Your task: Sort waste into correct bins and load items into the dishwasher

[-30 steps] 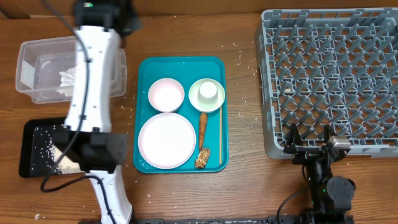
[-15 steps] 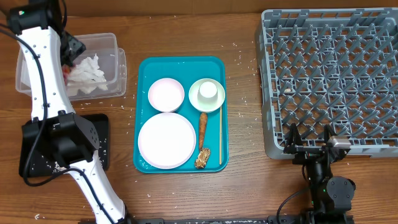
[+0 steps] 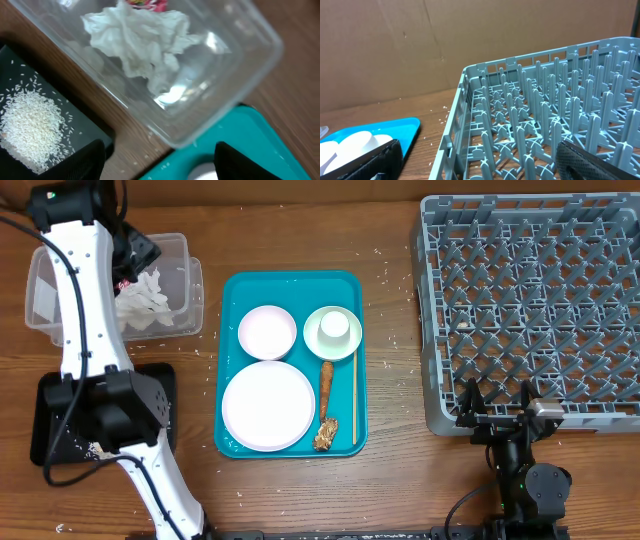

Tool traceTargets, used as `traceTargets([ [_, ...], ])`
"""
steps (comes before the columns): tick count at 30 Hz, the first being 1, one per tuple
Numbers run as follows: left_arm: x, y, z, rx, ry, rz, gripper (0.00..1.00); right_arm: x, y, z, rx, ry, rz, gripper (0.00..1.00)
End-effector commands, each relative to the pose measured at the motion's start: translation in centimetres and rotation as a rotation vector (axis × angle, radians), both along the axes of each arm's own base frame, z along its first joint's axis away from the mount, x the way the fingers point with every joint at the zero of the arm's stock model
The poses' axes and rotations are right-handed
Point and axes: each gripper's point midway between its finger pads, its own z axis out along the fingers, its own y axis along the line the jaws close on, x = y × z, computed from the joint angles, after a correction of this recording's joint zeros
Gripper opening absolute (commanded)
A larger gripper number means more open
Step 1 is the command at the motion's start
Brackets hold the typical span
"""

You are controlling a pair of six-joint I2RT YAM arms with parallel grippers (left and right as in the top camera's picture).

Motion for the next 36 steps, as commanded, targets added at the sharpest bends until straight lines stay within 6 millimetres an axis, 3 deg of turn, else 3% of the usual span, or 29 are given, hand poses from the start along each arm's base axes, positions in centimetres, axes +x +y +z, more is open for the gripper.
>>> traceTargets([
  [1,-1.4,-2.9,5.7,0.019,-0.125,-0.047,0.72,0.0,0.2,-0.2,-0.004,-0.005,0.009,1.00],
  [6,-3.8,-5.2,8.8,0.098,-0.149,-0.067,0.73,0.0,0.2,-0.2,-0.004,-0.005,0.009,1.00],
  [12,-6.8,-5.6,11.4,0.169,-0.162,-0.044,0.77,0.0,0.2,-0.2,-0.004,-0.005,0.009,1.00],
  [13,-7.1,-5.3,11.5,0.167,-0.160,-0.029,0.93,0.0,0.2,-0.2,-0.004,-0.005,0.009,1.00],
  [14,-7.3,-4.9,11.5,0.166,-0.157,-0.013,1.00,0.0,0.2,-0.2,-0.004,-0.005,0.009,1.00],
  [19,-7.8,-2.3,11.0,0.165,-0.140,0.071,1.00,0.0,0.2,-0.2,-0.004,-0.005,0.009,1.00],
  [22,-8.8,1.2,10.5,0.149,-0.134,0.231,1.00,0.0,0.2,-0.1,-0.004,-0.005,0.009,1.00],
  [25,-9.5,3.4,10.4,0.144,-0.134,0.315,1.00,0.0,0.2,-0.2,-0.004,-0.005,0.009,1.00],
  [29,-9.9,4.4,10.2,0.124,-0.133,0.343,1.00,0.0,0.2,-0.2,-0.004,-0.005,0.009,1.00],
  [36,-9.8,4.4,10.2,0.124,-0.134,0.343,1.00,0.0,0.2,0.3,-0.004,-0.021,0.009,1.00],
])
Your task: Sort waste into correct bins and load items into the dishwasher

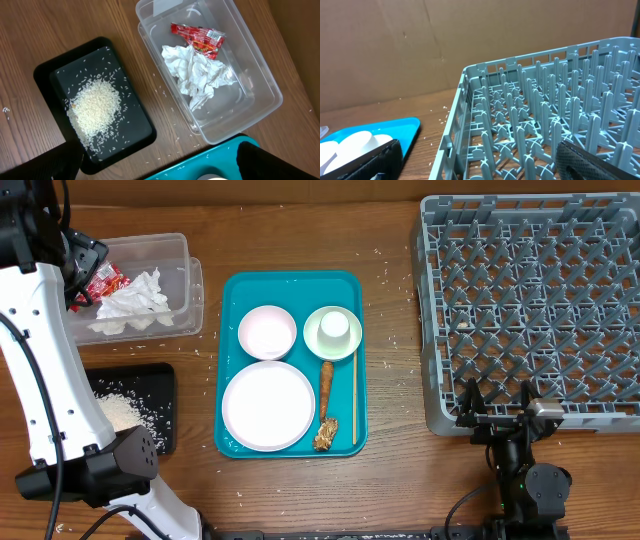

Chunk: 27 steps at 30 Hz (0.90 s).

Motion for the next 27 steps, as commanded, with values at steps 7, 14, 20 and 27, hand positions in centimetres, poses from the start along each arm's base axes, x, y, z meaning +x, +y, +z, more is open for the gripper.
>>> traceTargets([
  [7,-0.2,-0.3,0.3,-0.005,-0.013,0.015,1.00,-0.8,3.7,4.4,0.228,-0.159,0.231,1.00],
  [14,-0.2,-0.3,0.2,-0.005,-0.013,0.015,1.00,-2.3,3.8,9.6,0.359,-0.358,0.288,1.00],
  [20,-0.2,-0.3,0.3,-0.005,-0.013,0.015,1.00,-6.1,3.8,15.9,0.407,-0.645,0.372,1.00],
  [27,-0.2,-0.3,0.2,-0.005,-0.013,0.015,1.00,-11.6,1.9,22.6,0.411,-0.954,0.337,1.00],
])
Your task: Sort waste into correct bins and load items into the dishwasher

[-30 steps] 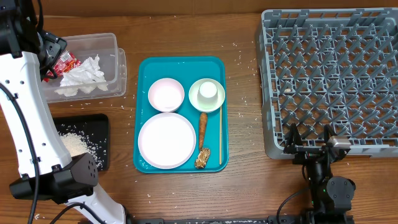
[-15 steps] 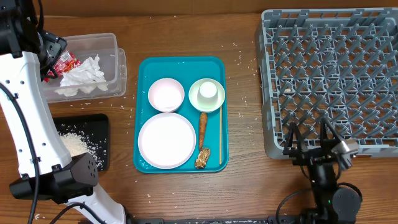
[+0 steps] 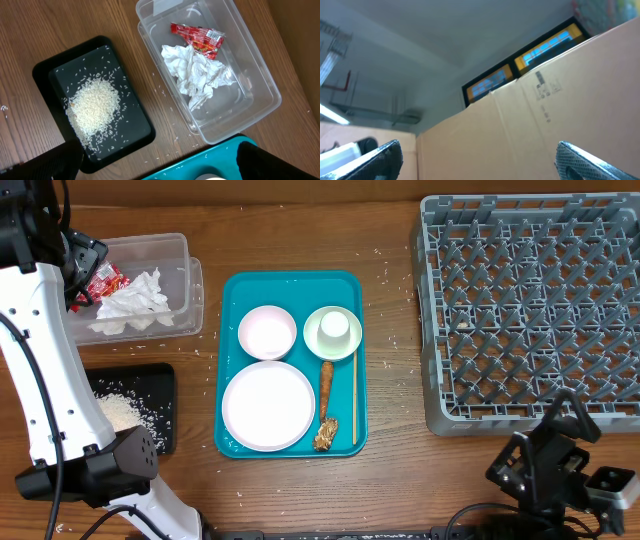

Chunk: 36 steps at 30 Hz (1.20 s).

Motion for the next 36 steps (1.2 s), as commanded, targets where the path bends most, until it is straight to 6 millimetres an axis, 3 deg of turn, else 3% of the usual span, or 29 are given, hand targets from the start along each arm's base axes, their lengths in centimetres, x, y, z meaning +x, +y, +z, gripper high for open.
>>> traceTargets([
  [1,-0.2,-0.3,0.3,0.001,-0.008,0.006,1.00,-1.6,-1.1,2.9,0.064,-0.054,-0.024,1.00],
  [6,-0.2,-0.2,0.3,0.001,-0.008,0.006,1.00,-1.7,-1.1,6.5,0.039,-0.054,-0.061,1.00],
  [10,-0.2,-0.2,0.3,0.001,-0.009,0.006,1.00,-0.3,0.0,9.5,-0.016,-0.026,-0.023,1.00],
  [14,-0.2,-0.2,0.3,0.001,-0.009,0.006,1.00,4.0,3.2,11.8,-0.189,0.051,0.068,1.00],
  [19,-0.2,-0.3,0.3,0.001,-0.008,0.006,1.00,10.6,8.2,11.8,-0.427,0.194,0.315,1.00],
  [23,-0.2,-0.2,0.3,0.001,-0.009,0.006,1.00,17.6,10.8,8.3,-0.543,0.466,0.515,1.00],
  [26,-0.2,-0.2,0.3,0.001,-0.009,0.006,1.00,22.2,13.0,3.9,-0.615,0.683,0.617,1.00],
  [29,-0.2,-0.3,0.3,0.001,-0.008,0.006,1.00,24.9,14.8,0.1,-0.672,0.842,0.594,1.00],
  [32,-0.2,-0.3,0.3,0.001,-0.008,0.006,1.00,27.5,15.8,-5.5,-0.756,1.085,0.410,1.00],
  [36,-0.2,-0.2,0.3,0.001,-0.009,0.006,1.00,27.9,17.1,-11.0,-0.850,1.285,0.234,1.00],
])
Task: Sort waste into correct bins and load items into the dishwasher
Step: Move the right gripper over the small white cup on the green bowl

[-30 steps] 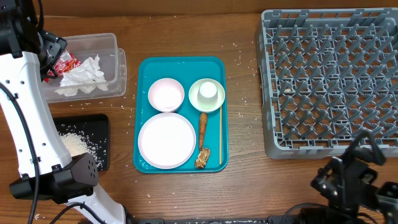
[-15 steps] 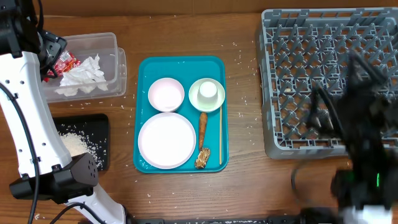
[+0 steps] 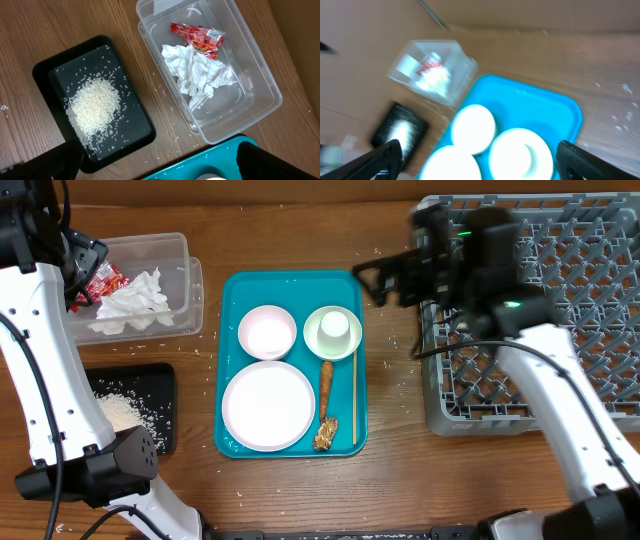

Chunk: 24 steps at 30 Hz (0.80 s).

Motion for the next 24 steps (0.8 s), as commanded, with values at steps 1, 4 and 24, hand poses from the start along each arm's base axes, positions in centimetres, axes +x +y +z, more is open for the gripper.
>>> traceTargets([
  [1,-0.2,-0.2,0.3,0.002,-0.011,0.006,1.00,1.5,-0.2,-1.3,-0.238,-0.083,-0.107,1.00],
  [4,-0.2,-0.2,0.3,0.002,-0.011,0.006,1.00,0.0,2.1,-3.8,-0.280,-0.024,-0.037,1.00],
  [24,-0.2,-0.3,0.3,0.002,-0.011,0.006,1.00,2.2,6.8,-12.5,-0.302,0.115,-0.156,1.00],
])
